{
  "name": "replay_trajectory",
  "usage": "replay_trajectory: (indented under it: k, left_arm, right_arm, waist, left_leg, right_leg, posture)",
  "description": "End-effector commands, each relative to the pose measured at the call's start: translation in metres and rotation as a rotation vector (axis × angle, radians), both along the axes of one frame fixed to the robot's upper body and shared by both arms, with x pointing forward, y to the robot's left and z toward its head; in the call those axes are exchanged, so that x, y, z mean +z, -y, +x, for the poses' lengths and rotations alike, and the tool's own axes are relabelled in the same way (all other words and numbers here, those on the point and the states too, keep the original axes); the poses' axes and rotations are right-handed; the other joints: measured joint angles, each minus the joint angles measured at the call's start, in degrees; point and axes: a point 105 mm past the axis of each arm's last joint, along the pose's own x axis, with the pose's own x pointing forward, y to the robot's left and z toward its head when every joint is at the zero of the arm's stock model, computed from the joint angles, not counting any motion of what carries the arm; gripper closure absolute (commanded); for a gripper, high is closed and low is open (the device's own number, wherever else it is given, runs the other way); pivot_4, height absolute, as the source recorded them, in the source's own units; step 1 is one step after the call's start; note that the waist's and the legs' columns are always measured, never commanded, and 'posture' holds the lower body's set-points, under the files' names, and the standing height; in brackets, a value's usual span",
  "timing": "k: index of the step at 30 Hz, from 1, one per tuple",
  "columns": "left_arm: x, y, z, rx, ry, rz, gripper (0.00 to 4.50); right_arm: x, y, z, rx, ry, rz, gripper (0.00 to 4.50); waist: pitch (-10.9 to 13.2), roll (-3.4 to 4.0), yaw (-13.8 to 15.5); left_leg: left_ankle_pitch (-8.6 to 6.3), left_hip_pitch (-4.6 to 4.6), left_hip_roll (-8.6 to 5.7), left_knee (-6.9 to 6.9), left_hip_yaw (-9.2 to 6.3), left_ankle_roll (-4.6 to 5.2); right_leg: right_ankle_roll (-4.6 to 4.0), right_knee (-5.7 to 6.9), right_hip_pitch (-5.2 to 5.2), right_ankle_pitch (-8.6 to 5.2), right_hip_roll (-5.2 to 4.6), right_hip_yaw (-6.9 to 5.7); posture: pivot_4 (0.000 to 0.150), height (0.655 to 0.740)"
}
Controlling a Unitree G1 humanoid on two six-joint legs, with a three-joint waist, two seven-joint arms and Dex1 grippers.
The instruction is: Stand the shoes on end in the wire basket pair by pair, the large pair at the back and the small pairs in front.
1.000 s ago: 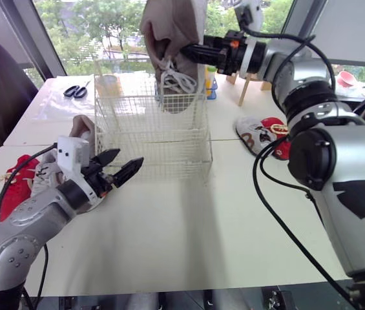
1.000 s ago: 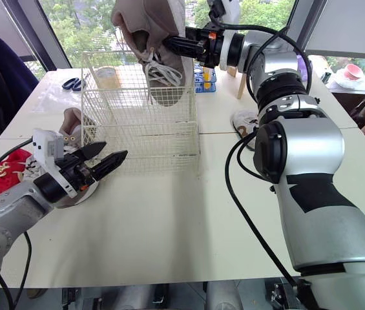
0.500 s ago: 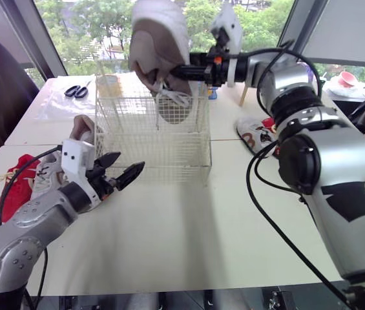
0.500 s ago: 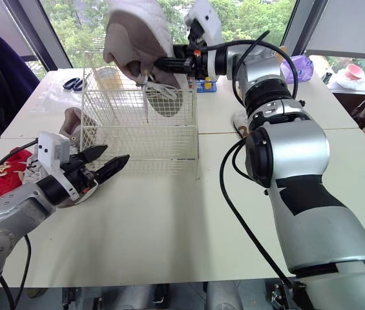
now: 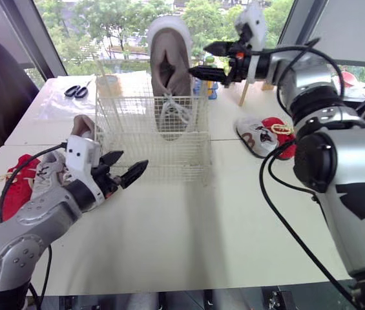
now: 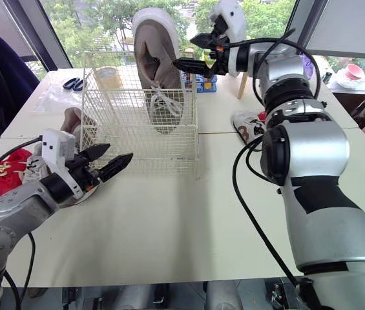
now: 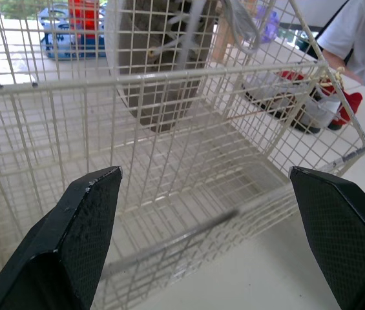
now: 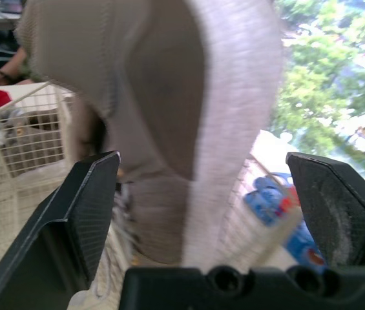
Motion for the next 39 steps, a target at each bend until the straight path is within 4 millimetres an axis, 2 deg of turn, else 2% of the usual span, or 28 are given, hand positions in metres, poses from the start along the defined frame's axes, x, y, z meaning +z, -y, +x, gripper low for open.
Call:
replay_trajectory:
  k: [1, 6, 8, 10, 12, 13, 14, 16, 17, 19, 22, 25, 28, 33, 39]
  left_arm:
    - [0.012, -0.001, 0.0, 0.004, 0.034, -0.004, 0.22]
    - [0.042, -0.016, -0.004, 0.059, 0.072, -0.051, 0.22]
    - [0.065, -0.027, -0.01, 0.071, 0.104, -0.065, 0.22]
    - [0.086, -0.041, -0.014, 0.099, 0.133, -0.094, 0.22]
    - [0.112, -0.078, -0.006, 0.239, 0.166, -0.066, 0.11]
    - [0.119, -0.094, -0.002, 0.298, 0.158, -0.047, 0.11]
    - [0.119, -0.108, 0.005, 0.353, 0.121, -0.01, 0.11]
    - [0.101, -0.131, 0.019, 0.421, -0.038, 0.085, 0.11]
    - [0.089, -0.143, 0.025, 0.464, -0.134, 0.127, 0.11]
    - [0.078, -0.165, 0.041, 0.555, -0.256, 0.075, 0.11]
    - [0.074, -0.178, 0.065, 0.603, -0.331, 0.046, 0.11]
    - [0.068, -0.182, 0.085, 0.615, -0.382, 0.089, 0.11]
    - [0.063, -0.176, 0.108, 0.595, -0.413, 0.151, 0.11]
    - [0.049, -0.158, 0.132, 0.504, -0.444, 0.216, 0.11]
    - [0.029, -0.156, 0.14, 0.479, -0.484, 0.284, 0.11]
  right_arm:
    - [0.034, 0.02, -0.011, -0.009, 0.113, 0.04, 0.01]
    - [0.04, 0.052, -0.027, 0.04, 0.152, 0.026, 0.01]
    - [0.044, 0.064, -0.032, 0.031, 0.212, 0.017, 0.01]
    - [0.041, 0.066, -0.039, 0.069, 0.241, -0.039, 0.01]
    - [0.048, 0.054, -0.064, 0.222, 0.257, -0.042, 0.0]
    - [0.049, 0.046, -0.079, 0.297, 0.252, -0.039, 0.0]
    - [0.045, 0.037, -0.098, 0.391, 0.226, -0.041, 0.0]
    - [0.025, 0.018, -0.134, 0.552, 0.158, -0.078, 0.0]
    - [0.013, 0.007, -0.145, 0.586, 0.138, -0.102, 0.0]
    - [-0.012, -0.009, -0.159, 0.612, 0.114, -0.157, 0.0]
    - [-0.034, -0.025, -0.173, 0.636, 0.077, -0.174, 0.0]
    - [-0.053, -0.032, -0.175, 0.604, 0.077, -0.215, 0.0]
    - [-0.071, -0.035, -0.171, 0.549, 0.071, -0.241, 0.0]
    - [-0.069, -0.036, -0.162, 0.461, 0.09, -0.205, 0.0]
    - [-0.068, -0.033, -0.157, 0.393, 0.098, -0.187, 0.0]
  waist:
    - [0.0, 0.0, 0.0]
    - [0.0, -0.02, 0.0]
    - [0.0, -0.02, 0.0]
    - [0.0, -0.02, -0.2]
    - [0.0, -0.01, -0.2]
    - [0.1, 0.06, -0.3]
    - [0.1, 0.1, -0.2]
    - [0.1, 0.12, 0.0]
    - [0.1, 0.11, 0.0]
    - [0.0, 0.11, 0.2]
    - [-0.1, -0.21, 0.6]
    - [-0.1, -0.33, 1.1]
    - [-0.1, -0.36, 1.6]
    - [-0.1, -0.38, 1.5]
    - [-0.1, -0.43, 0.3]
  left_leg:
    - [0.0, 0.0, 0.0, 0.01, 0.01, 0.0]
    - [0.0, 0.0, 0.02, 0.01, 0.02, 0.01]
    - [-0.01, 0.01, 0.02, 0.01, 0.01, 0.01]
    - [-0.01, 0.02, 0.02, 0.01, 0.01, 0.01]
    - [-0.01, 0.05, 0.05, 0.01, 0.03, 0.01]
    - [-0.01, 0.03, 0.07, 0.03, 0.03, 0.01]
    - [0.0, 0.05, 0.08, 0.03, 0.04, 0.01]
    - [0.01, 0.04, 0.09, 0.01, 0.0, 0.03]
    - [0.0, 0.04, 0.09, 0.0, -0.04, 0.03]
    - [0.0, 0.08, 0.04, 0.05, -0.01, 0.03]
    - [0.0, 0.08, -0.03, 0.26, -0.01, 0.03]
    - [0.01, 0.07, -0.11, 0.36, 0.09, 0.02]
    - [-0.01, 0.05, -0.14, 0.34, 0.18, 0.05]
    - [-0.01, 0.01, -0.11, 0.36, 0.23, 0.07]
    - [-0.05, -0.04, -0.04, 0.33, 0.25, 0.13]
  right_leg:
    - [0.0, -0.01, 0.0, 0.0, 0.0, 0.0]
    - [0.01, -0.01, 0.01, 0.0, 0.0, 0.02]
    - [0.01, 0.0, 0.01, 0.0, -0.01, 0.02]
    - [0.01, -0.01, 0.01, 0.0, -0.01, 0.03]
    - [0.01, 0.01, 0.01, 0.0, 0.01, 0.03]
    - [0.01, 0.02, 0.0, 0.0, 0.06, 0.03]
    - [0.01, 0.1, -0.04, 0.0, 0.09, 0.05]
    - [0.03, 0.18, -0.08, -0.01, 0.15, 0.04]
    - [0.05, 0.22, -0.06, -0.03, 0.17, 0.01]
    - [0.08, 0.27, -0.02, -0.05, 0.17, 0.01]
    - [0.08, 0.28, 0.15, -0.03, 0.2, -0.09]
    - [0.09, 0.18, 0.23, -0.02, 0.18, -0.1]
    - [0.1, 0.06, 0.23, -0.02, 0.18, -0.07]
    - [0.11, 0.06, 0.2, -0.01, 0.18, -0.07]
    - [0.11, 0.08, 0.1, -0.01, 0.18, -0.07]
  posture:
    - [0.15, 0.74]
    - [0.15, 0.74]
    - [0.15, 0.74]
    - [0.15, 0.74]
    - [0.15, 0.74]
    - [0.15, 0.74]
    - [0.15, 0.74]
    - [0.15, 0.74]
    - [0.15, 0.74]
    - [0.15, 0.74]
    - [0.15, 0.74]
    - [0.15, 0.74]
    - [0.15, 0.74]
    - [0.15, 0.74]
    - [0.15, 0.74]
